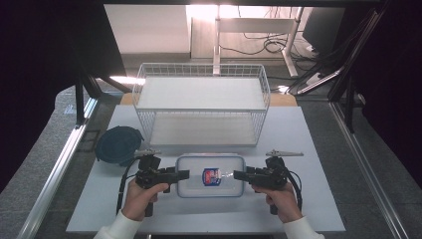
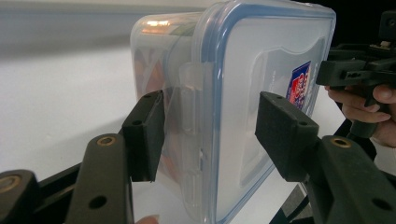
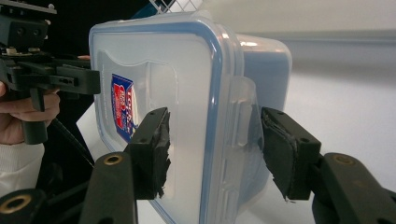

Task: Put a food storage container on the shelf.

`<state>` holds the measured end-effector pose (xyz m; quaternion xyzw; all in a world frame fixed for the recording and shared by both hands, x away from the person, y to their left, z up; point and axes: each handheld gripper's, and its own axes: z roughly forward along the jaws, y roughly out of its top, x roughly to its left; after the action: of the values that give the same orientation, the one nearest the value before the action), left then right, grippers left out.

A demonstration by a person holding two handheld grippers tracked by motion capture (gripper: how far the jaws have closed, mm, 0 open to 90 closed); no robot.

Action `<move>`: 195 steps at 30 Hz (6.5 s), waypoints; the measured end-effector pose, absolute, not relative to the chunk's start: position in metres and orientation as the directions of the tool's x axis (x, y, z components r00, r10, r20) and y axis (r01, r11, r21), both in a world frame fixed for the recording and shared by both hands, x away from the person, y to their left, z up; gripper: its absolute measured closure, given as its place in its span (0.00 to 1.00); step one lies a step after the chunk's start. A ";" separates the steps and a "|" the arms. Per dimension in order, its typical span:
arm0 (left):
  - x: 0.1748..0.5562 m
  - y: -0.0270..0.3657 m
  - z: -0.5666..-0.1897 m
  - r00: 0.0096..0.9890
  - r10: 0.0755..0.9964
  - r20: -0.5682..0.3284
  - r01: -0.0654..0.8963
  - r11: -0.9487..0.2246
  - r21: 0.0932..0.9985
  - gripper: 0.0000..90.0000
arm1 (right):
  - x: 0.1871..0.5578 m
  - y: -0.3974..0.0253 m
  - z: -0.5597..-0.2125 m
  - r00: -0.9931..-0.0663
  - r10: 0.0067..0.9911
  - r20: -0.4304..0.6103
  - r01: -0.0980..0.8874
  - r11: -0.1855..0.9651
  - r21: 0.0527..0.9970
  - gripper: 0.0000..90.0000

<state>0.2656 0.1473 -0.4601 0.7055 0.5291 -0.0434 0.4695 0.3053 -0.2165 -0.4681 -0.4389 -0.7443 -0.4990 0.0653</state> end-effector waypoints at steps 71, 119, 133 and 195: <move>0.295 0.169 -0.371 0.529 0.695 -0.487 0.681 -0.006 0.732 0.50 | 0.327 -0.199 -0.376 -0.716 0.585 0.381 0.539 0.117 0.834 0.50; 0.367 0.192 -0.283 0.559 0.696 -0.450 0.621 0.009 0.784 0.49 | 0.398 -0.174 -0.278 -0.752 0.585 0.305 0.457 0.130 0.880 0.50; 0.399 0.193 -0.276 0.556 0.694 -0.457 0.632 0.004 0.775 0.49 | 0.428 -0.173 -0.269 -0.743 0.591 0.313 0.470 0.128 0.873 0.50; 0.456 0.196 -0.313 0.389 0.749 -0.536 0.644 0.195 0.740 0.21 | 0.492 -0.154 -0.291 -0.370 0.722 0.585 0.714 -0.181 0.676 0.16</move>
<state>0.4555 0.1963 -0.3131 0.6326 0.5506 0.0487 0.5425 0.4917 -0.1535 -0.2909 -0.5612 -0.6399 -0.5250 -0.0037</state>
